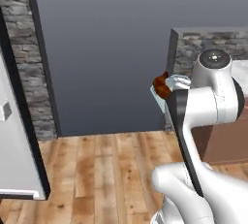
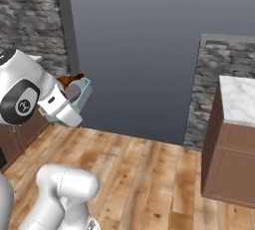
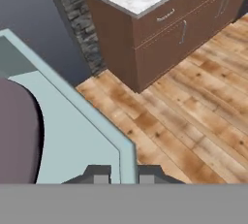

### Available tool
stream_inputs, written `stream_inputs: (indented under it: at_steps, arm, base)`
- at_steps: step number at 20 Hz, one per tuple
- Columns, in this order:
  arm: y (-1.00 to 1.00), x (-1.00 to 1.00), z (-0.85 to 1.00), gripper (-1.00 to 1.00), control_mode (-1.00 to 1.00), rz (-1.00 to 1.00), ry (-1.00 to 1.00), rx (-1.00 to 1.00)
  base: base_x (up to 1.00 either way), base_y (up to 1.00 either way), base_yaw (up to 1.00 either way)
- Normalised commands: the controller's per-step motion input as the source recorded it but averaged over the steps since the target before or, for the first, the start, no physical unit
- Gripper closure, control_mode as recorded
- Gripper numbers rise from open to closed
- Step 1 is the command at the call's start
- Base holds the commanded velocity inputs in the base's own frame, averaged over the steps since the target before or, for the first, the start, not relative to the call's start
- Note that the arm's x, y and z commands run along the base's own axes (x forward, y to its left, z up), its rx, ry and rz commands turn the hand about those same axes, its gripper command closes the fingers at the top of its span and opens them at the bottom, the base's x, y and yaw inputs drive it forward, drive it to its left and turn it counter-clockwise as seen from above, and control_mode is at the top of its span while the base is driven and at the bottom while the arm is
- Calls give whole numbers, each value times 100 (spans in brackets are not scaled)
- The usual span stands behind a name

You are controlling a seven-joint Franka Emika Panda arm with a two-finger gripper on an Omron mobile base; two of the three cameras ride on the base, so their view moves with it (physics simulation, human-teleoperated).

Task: Place the tupperware containing the chicken drumstick and eggplant meal in the microwave. Close the microwave door and press the start button to reheat the meal.

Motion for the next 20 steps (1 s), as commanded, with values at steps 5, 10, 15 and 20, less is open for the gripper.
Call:
stream_inputs:
  at_steps: [5,10,15,20]
  arm:
    - [0,0,0,100,100,0,0,0]
    - [0,0,0,100,100,0,0,0]
    - [0,0,0,100,100,0,0,0]
    - [0,0,0,100,100,0,0,0]
  base:
    - [0,-1,-77]
    - [0,-11,-74]
    - [0,-25,-71]
    - [0,-29,-72]
